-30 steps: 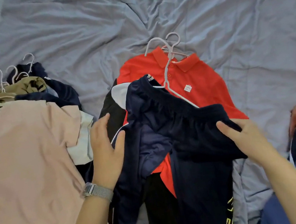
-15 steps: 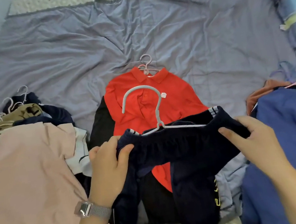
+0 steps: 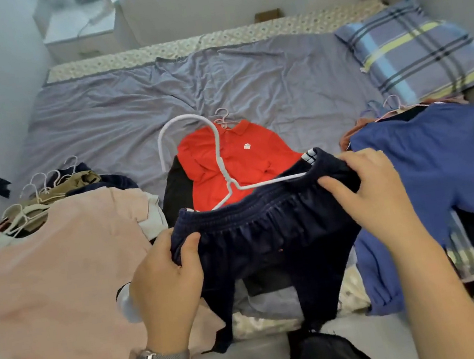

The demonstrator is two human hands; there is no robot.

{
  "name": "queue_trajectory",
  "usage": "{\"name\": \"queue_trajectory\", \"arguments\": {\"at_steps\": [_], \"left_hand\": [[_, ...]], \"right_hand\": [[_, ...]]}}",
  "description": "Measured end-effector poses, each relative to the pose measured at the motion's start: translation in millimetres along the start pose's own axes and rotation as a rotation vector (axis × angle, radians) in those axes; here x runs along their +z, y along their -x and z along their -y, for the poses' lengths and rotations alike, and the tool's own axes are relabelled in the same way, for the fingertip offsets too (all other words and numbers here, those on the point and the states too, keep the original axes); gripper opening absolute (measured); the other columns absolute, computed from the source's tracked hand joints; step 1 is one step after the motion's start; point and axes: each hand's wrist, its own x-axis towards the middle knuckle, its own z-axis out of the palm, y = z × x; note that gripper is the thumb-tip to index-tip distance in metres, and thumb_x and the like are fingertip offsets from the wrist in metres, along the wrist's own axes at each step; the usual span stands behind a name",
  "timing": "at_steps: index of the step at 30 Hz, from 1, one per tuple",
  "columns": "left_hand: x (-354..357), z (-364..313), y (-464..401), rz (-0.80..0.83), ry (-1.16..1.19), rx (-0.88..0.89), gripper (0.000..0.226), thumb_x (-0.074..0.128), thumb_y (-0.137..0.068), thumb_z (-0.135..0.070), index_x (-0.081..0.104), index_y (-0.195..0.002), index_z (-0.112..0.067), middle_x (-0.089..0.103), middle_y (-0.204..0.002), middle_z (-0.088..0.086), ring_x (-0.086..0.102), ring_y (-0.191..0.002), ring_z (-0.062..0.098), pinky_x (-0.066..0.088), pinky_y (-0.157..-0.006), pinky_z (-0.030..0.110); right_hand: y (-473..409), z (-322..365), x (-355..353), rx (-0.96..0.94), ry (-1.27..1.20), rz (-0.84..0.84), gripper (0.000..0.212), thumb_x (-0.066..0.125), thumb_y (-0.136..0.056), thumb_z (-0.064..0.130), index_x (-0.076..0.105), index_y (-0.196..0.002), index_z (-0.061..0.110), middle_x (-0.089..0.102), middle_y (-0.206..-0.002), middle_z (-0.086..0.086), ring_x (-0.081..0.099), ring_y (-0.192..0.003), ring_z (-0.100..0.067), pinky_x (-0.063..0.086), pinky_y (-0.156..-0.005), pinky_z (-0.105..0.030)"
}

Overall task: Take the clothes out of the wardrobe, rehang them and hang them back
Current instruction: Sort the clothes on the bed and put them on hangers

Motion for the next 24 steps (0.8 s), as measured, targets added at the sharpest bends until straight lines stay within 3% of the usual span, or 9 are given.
{"name": "queue_trajectory", "arguments": {"at_steps": [2,4,7,12,14,17,21,22,24], "left_hand": [[-27.1,0.3,21.1,0.009,0.004,0.017,0.031,0.042,-0.081,-0.048,0.057,-0.075,-0.022,0.057,-0.058,-0.002,0.053,-0.060,0.010,0.044,-0.057,0.040],[-51.7,-0.3,40.8,0.028,-0.001,0.049,0.031,0.044,-0.083,-0.049,0.057,-0.075,-0.022,0.058,-0.060,-0.001,0.053,-0.062,0.010,0.044,-0.059,0.039],[-72.6,-4.9,69.6,0.081,0.013,0.102,0.023,0.051,-0.089,-0.043,0.057,-0.075,-0.026,0.059,-0.061,-0.003,0.054,-0.064,0.010,0.043,-0.061,0.038],[-61.5,-37.0,107.3,0.162,0.051,0.236,0.027,0.051,-0.087,-0.048,0.053,-0.072,-0.026,0.058,-0.059,-0.004,0.056,-0.065,0.020,0.042,-0.058,0.038],[-51.5,-57.2,116.6,0.187,0.048,0.286,0.023,0.055,-0.088,-0.043,0.055,-0.074,-0.024,0.059,-0.060,-0.002,0.057,-0.067,0.024,0.043,-0.060,0.039],[-37.0,-94.5,130.3,0.227,0.041,0.404,0.024,0.055,-0.087,-0.043,0.052,-0.070,-0.027,0.052,-0.053,-0.006,0.049,-0.058,0.019,0.034,-0.053,0.034],[-9.4,-145.9,151.0,0.260,0.042,0.538,0.029,0.053,-0.087,-0.045,0.043,-0.066,-0.028,0.049,-0.052,-0.005,0.051,-0.058,0.023,0.036,-0.053,0.036],[0.6,-157.8,157.4,0.263,0.045,0.561,0.027,0.052,-0.087,-0.046,0.048,-0.069,-0.027,0.052,-0.054,-0.004,0.053,-0.060,0.024,0.039,-0.054,0.038],[23.9,-183.3,173.1,0.264,0.054,0.599,0.027,0.051,-0.088,-0.048,0.053,-0.074,-0.025,0.054,-0.055,-0.004,0.054,-0.060,0.023,0.040,-0.055,0.038]], "right_hand": [[38.0,21.9,-6.2,0.056,-0.017,-0.107,0.041,0.051,-0.079,0.053,0.065,-0.105,0.023,0.053,-0.090,0.000,0.040,-0.094,-0.010,0.030,-0.107,-0.054],[75.3,39.6,-14.6,0.115,-0.043,-0.189,0.042,0.050,-0.078,0.054,0.063,-0.106,0.026,0.056,-0.097,-0.004,0.043,-0.104,-0.014,0.011,-0.118,-0.052],[119.7,51.1,-37.1,0.176,-0.045,-0.261,0.042,0.052,-0.076,0.052,0.062,-0.104,0.024,0.053,-0.099,-0.006,0.041,-0.110,-0.015,0.001,-0.120,-0.045],[164.9,30.5,-91.3,0.276,0.048,-0.355,0.030,0.060,-0.078,0.038,0.062,-0.100,0.017,0.052,-0.098,-0.010,0.040,-0.111,-0.020,0.001,-0.119,-0.051],[180.4,16.0,-114.2,0.319,0.065,-0.388,0.025,0.065,-0.082,0.034,0.062,-0.099,0.016,0.053,-0.098,-0.011,0.041,-0.112,-0.024,-0.002,-0.118,-0.043],[202.9,-7.2,-147.4,0.376,0.107,-0.433,0.029,0.067,-0.081,0.038,0.063,-0.098,0.015,0.054,-0.094,-0.010,0.042,-0.108,-0.031,0.012,-0.101,-0.020],[226.3,-50.2,-186.1,0.452,0.104,-0.470,0.034,0.062,-0.076,0.052,0.057,-0.092,0.023,0.052,-0.090,-0.005,0.042,-0.104,-0.025,0.022,-0.109,-0.048],[232.0,-62.6,-196.1,0.461,0.109,-0.476,0.037,0.056,-0.074,0.059,0.054,-0.091,0.026,0.053,-0.091,-0.005,0.043,-0.103,-0.025,0.023,-0.109,-0.050],[241.9,-88.8,-219.3,0.484,0.112,-0.510,0.037,0.055,-0.076,0.059,0.054,-0.091,0.027,0.051,-0.090,-0.005,0.043,-0.103,-0.030,0.028,-0.097,-0.036]]}}
